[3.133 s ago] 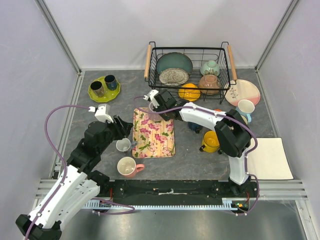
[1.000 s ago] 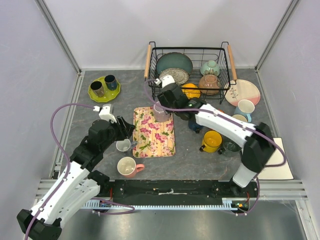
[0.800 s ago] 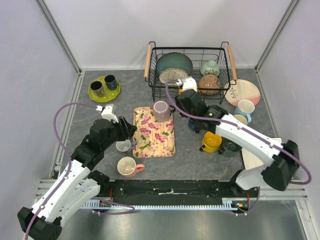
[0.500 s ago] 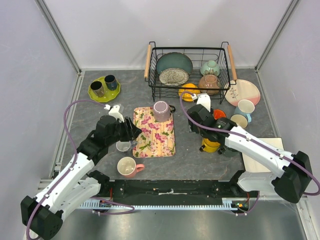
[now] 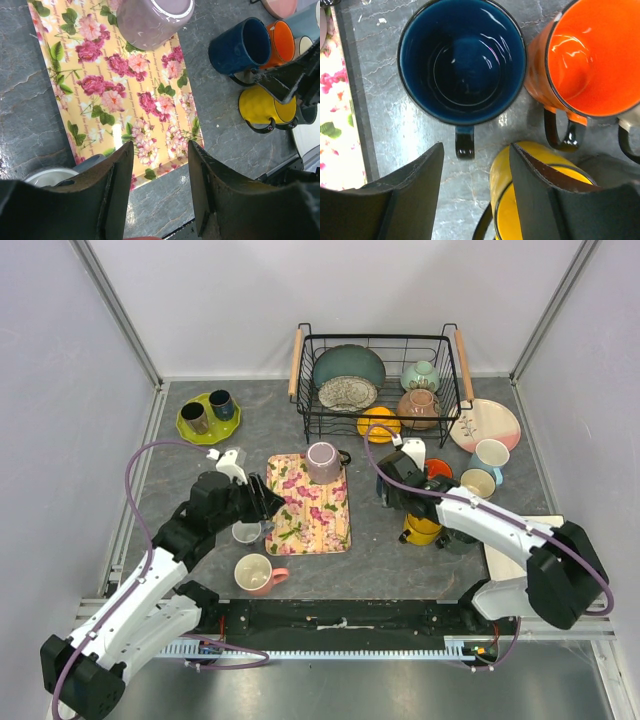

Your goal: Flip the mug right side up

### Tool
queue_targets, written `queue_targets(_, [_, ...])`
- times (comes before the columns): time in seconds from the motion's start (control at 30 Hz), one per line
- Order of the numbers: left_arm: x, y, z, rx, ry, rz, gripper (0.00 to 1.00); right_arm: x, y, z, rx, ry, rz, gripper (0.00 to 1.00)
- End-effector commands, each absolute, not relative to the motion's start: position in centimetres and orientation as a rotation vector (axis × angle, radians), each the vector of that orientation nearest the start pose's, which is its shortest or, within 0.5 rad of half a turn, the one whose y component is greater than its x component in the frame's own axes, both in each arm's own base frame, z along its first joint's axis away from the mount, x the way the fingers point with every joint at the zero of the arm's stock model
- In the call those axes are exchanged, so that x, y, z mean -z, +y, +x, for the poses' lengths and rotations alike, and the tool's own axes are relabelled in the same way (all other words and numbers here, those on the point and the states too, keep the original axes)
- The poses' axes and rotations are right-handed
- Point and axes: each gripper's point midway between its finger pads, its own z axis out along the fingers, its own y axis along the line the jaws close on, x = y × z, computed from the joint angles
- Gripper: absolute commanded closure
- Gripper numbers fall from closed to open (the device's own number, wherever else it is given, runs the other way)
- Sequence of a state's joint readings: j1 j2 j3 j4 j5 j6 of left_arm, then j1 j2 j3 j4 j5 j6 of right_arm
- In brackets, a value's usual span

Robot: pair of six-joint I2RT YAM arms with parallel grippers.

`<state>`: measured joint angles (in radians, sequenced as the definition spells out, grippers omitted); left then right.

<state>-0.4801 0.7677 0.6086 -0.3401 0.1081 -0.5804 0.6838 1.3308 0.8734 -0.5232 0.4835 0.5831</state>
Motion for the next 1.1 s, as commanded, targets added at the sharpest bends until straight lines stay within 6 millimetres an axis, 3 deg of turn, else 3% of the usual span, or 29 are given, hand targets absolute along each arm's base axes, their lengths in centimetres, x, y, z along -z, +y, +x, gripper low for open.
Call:
queue_targets(0.0, [-17.5,-16.7,23.1,0.760,2.130,-0.062,0.46,-9.4,16.2,30.1,-0.022,2.365,0.078,0.38])
queue_targets(0.23, [-17.2,-16.3,23.1,0.735,2.137,-0.062,0.47,-8.5,15.9,31.8,-0.004,2.373,0.088,0.42])
queue_targets(0.47, [-17.8,-16.6,23.2,0.750,2.127,-0.058,0.47,-8.1,15.7,32.2,-0.008,2.377,0.096,0.49])
queue_targets(0.77, [-17.8,-16.6,23.2,0.752,2.127,-0.057,0.47,-7.8,16.0,32.1,-0.030,2.385,0.096,0.73])
queue_targets(0.97, [-17.7,-16.6,23.1,0.757,2.128,-0.058,0.48,-7.3,15.4,32.1,-0.015,2.399,0.113,0.97])
queue_targets(1.07, [-17.7,-16.5,23.1,0.752,2.120,-0.056,0.48,-7.1,15.4,31.9,-0.010,2.416,0.071,1.00])
